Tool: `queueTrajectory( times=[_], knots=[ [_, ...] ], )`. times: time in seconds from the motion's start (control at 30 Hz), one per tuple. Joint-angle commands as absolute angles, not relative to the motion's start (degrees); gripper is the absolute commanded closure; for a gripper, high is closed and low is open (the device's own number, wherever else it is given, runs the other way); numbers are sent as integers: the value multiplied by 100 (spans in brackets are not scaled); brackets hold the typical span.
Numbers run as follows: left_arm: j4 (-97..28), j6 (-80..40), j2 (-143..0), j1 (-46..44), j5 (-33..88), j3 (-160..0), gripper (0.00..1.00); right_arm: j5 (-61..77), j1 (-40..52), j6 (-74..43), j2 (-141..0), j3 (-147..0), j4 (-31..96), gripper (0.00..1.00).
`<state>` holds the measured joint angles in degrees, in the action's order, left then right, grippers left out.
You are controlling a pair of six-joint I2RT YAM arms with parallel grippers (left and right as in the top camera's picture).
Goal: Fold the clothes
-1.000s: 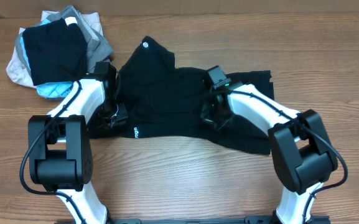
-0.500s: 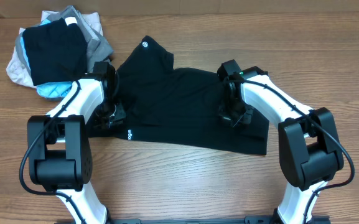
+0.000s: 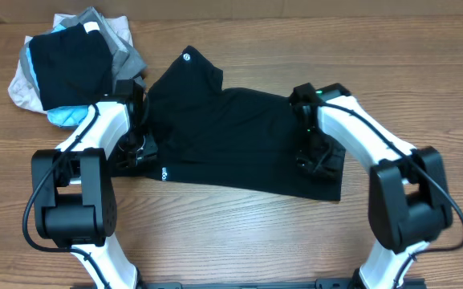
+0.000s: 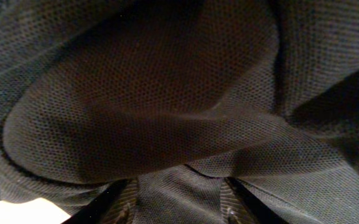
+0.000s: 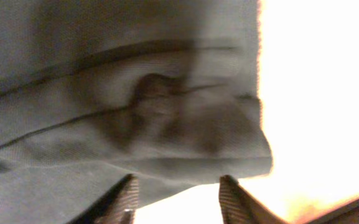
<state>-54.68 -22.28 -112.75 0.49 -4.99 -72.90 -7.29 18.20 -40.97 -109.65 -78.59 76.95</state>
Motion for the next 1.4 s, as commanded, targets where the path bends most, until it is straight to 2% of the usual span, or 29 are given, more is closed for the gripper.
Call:
queueTrajectory(
  times=[0.0,0.1,0.2,0.37,0.7,1.07,1.37],
  knots=[
    [-5439,-2272,-11439,158,-937,-7249,52,-930,1693,-4333,-10694,-7891,7743,46],
    [-5446,-2272,-11439,158,-886,-7249,52,-895,1636,-4333,-10694,-7765,7675,38],
    [-5468,-2272,-11439,158,-871,-7249,51,-814,1566,-4331,-10694,-7594,7526,26],
    [-5478,-2270,-11439,158,-786,-7249,51,-784,1380,-4307,-10694,-7210,7100,26],
    [-5481,-2270,-11439,158,-788,-7249,51,-266,1256,-3918,-10694,-6934,6499,38],
    [-5496,-2270,-11439,158,-786,-7249,51,-270,1205,-3922,-10694,-6757,6097,73],
    [-5496,-2270,-11439,158,-790,-7249,51,-283,545,-3898,-10694,-6790,5795,89]
  ],
)
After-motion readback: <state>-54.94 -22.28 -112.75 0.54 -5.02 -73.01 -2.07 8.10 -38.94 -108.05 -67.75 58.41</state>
